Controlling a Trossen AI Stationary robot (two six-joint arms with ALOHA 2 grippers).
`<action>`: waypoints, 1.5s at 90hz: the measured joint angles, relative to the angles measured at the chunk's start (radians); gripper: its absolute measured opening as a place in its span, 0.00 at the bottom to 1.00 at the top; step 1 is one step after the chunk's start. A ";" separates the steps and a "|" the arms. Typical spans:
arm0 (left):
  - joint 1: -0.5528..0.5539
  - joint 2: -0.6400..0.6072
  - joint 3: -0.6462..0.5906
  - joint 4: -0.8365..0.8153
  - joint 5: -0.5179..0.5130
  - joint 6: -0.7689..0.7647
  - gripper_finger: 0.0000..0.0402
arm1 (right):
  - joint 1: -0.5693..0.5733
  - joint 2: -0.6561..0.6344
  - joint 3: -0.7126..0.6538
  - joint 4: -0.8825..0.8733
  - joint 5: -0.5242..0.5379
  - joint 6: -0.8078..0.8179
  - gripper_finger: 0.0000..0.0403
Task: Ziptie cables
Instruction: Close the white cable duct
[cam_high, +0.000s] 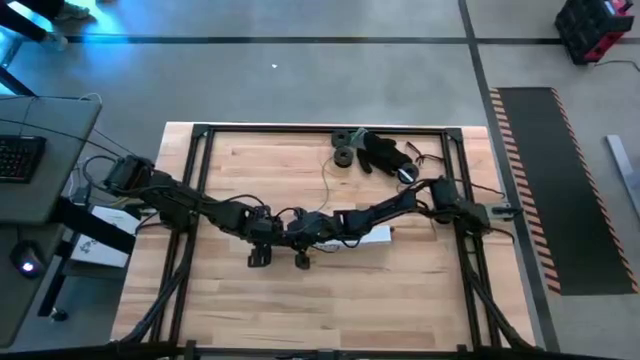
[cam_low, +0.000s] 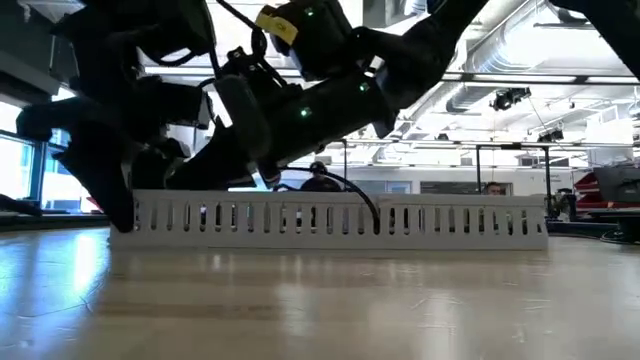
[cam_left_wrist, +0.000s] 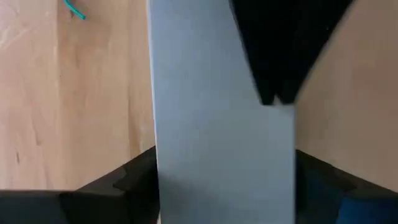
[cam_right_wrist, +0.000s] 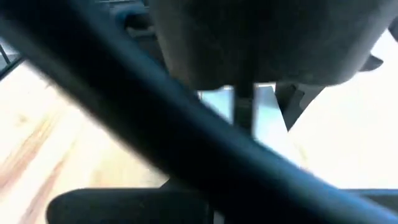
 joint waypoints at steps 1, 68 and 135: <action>0.000 -0.002 0.006 -0.010 0.000 0.000 0.66 | 0.000 0.000 0.000 0.000 0.000 0.002 0.00; -0.002 -0.232 -0.236 0.290 -0.091 -0.150 0.21 | -0.001 0.002 -0.005 0.008 0.006 0.014 0.00; -0.004 -0.227 -0.270 0.332 -0.120 -0.105 0.02 | 0.070 -0.398 -0.052 -0.518 0.217 -0.120 0.00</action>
